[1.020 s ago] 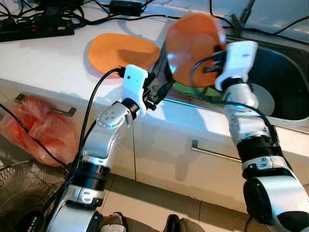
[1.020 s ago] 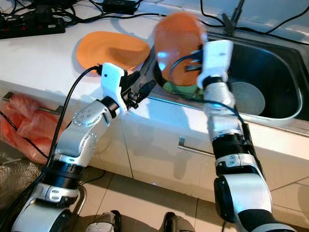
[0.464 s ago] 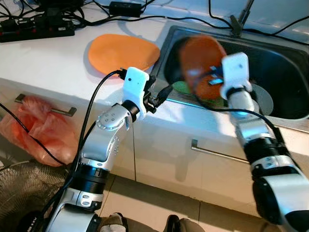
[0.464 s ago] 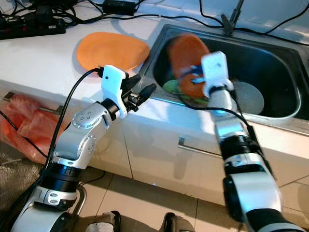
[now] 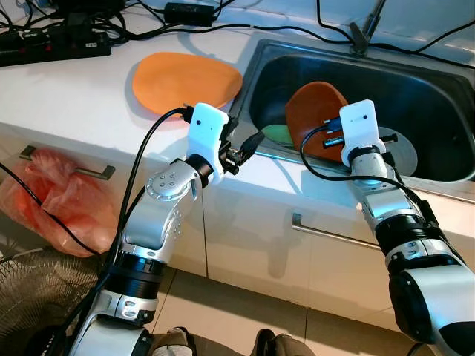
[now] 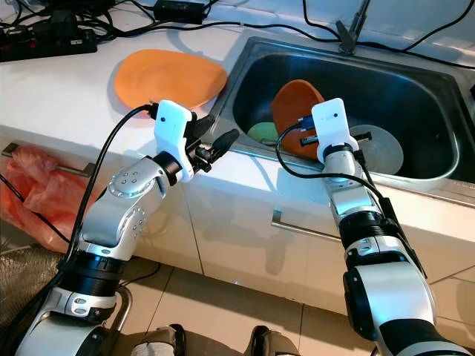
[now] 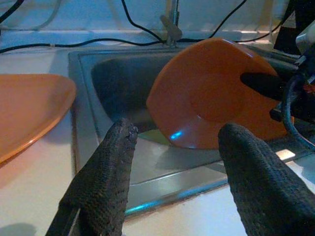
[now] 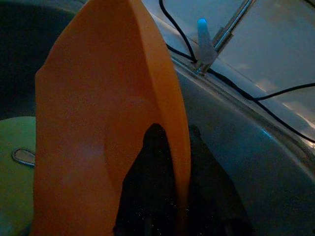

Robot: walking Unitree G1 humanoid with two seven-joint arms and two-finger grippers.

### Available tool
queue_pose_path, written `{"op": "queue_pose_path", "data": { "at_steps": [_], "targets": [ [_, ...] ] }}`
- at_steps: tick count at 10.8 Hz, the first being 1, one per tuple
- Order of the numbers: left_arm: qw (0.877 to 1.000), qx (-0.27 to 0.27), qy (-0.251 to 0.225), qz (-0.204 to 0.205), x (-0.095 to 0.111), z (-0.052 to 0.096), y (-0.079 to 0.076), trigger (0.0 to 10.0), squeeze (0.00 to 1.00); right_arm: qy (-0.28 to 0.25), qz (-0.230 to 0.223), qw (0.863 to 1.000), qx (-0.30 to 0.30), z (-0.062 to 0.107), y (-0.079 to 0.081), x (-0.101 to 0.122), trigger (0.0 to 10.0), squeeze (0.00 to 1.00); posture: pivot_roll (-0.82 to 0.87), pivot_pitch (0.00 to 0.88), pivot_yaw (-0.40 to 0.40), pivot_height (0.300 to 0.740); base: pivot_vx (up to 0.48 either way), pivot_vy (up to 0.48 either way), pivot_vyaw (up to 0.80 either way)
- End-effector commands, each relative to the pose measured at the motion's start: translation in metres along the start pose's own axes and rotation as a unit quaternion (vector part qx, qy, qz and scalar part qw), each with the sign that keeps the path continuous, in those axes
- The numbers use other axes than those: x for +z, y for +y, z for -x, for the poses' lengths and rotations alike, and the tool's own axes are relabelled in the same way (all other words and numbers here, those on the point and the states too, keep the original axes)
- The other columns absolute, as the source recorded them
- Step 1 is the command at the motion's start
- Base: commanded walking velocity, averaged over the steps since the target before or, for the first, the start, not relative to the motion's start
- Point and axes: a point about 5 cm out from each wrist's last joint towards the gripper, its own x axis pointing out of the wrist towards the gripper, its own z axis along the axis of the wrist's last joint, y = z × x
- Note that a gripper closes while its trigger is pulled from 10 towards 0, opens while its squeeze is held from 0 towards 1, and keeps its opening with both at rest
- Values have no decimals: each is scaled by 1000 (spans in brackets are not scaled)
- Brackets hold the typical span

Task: Kitchen organization

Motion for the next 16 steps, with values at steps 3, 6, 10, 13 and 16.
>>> {"op": "queue_pose_path", "data": {
  "at_steps": [3,6,10,13,16],
  "targets": [
    [1000,1,2,-5,1,2,-1,10000,0,-21,-6,999,33,-1,13,8,10000,569,97,142,-51,740,0,0,0],
    [1000,4,3,-3,1,2,-1,10000,0,-24,-8,998,55,1,22,8,10000,239,98,147,-54,740,0,0,0],
    [1000,7,3,-2,0,2,0,10000,0,-40,-16,996,73,2,27,14,10000,0,98,148,-56,740,0,0,0],
    [998,65,-22,-1,8,1,12,10000,0,-103,-132,977,131,6,41,38,10000,0,96,147,-55,740,0,0,0],
    [982,173,-71,15,31,9,44,10000,0,-143,-263,924,237,20,64,58,10000,0,98,142,-51,740,0,0,0]
  ]
}}
